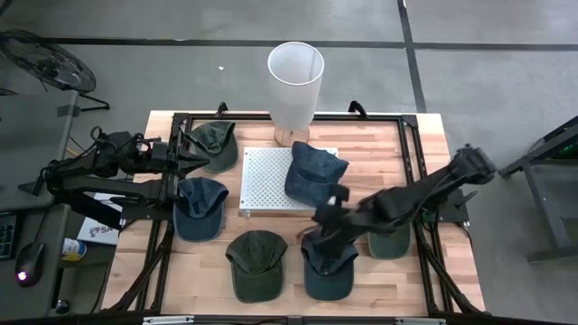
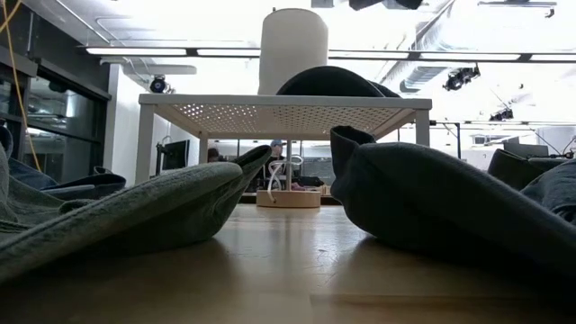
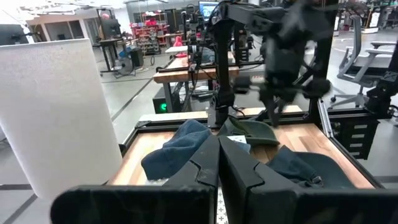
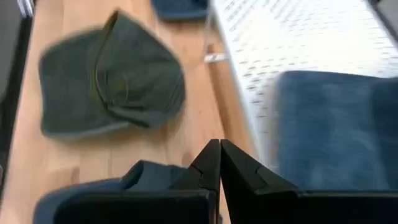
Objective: Pick & Place hat
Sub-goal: Put the top right blue cap on the shelf
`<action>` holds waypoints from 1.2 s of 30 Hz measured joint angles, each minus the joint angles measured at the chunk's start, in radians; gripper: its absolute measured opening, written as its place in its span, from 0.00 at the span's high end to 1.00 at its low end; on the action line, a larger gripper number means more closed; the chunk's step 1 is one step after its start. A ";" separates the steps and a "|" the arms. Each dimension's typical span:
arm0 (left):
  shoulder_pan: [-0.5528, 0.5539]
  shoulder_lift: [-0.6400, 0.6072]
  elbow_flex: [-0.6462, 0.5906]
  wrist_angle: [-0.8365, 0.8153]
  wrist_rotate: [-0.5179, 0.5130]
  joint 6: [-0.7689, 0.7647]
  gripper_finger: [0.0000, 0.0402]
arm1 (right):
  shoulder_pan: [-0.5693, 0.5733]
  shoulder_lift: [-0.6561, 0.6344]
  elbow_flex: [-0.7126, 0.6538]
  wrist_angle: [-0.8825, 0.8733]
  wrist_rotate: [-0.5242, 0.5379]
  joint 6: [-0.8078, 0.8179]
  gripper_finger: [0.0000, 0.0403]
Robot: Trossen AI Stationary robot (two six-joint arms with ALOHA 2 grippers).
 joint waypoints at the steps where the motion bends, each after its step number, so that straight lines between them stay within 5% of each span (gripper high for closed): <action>1: 0.000 0.000 0.000 0.000 0.000 -0.001 0.99 | 0.003 0.032 0.031 -0.022 0.000 -0.007 0.98; 7: 0.000 0.000 0.000 0.000 0.000 -0.004 0.99 | 0.002 0.164 0.215 -0.158 0.005 -0.053 0.83; 17: 0.000 0.000 0.000 0.000 -0.001 -0.006 0.99 | -0.005 0.265 0.329 -0.293 0.229 -0.046 0.55; 36: 0.000 0.000 0.000 -0.004 0.000 -0.016 0.99 | -0.046 0.345 0.328 -0.452 0.344 0.140 0.52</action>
